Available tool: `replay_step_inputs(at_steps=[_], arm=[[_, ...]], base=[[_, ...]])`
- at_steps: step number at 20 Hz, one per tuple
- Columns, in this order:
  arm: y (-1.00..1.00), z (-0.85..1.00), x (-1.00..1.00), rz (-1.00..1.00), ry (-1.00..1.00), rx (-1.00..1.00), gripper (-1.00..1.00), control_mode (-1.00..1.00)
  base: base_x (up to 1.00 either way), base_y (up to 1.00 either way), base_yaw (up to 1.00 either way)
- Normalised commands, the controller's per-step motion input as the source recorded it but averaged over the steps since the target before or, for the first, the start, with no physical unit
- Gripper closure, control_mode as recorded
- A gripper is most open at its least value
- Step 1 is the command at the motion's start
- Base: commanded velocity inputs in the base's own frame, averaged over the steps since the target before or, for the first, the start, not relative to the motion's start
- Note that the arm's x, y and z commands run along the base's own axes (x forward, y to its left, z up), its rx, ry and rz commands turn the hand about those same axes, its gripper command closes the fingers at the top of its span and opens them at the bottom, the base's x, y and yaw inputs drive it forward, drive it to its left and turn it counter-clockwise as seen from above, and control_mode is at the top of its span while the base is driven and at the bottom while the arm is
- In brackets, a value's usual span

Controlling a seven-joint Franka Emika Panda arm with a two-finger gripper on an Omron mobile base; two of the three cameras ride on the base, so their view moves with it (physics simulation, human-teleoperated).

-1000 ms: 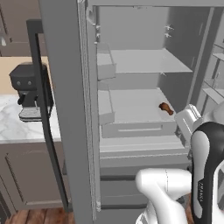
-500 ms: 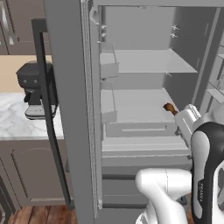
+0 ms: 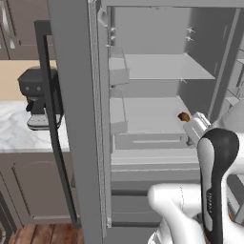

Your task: Gather the carrot and cucumber from the fridge and place them on a tray on the dining counter. Then gather the chicken drumsticks from the fridge and place them on the other tray.

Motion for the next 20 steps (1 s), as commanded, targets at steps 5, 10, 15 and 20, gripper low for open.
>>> replay_step_inputs(at_steps=[5,10,15,20], arm=[[-0.03,0.0,0.01,0.06,-0.08,-0.39,-1.0,-1.0],[-0.55,0.0,0.0,0.21,-0.09,-0.29,-1.0,-1.0],[-0.43,0.0,0.03,0.22,-0.02,-0.24,-1.0,-1.0],[0.0,0.0,0.37,0.16,0.01,-0.3,-1.0,-1.0]], base=[[0.0,0.0,0.0],[0.0,0.0,0.0],[0.0,0.0,0.0],[0.0,0.0,0.0]])
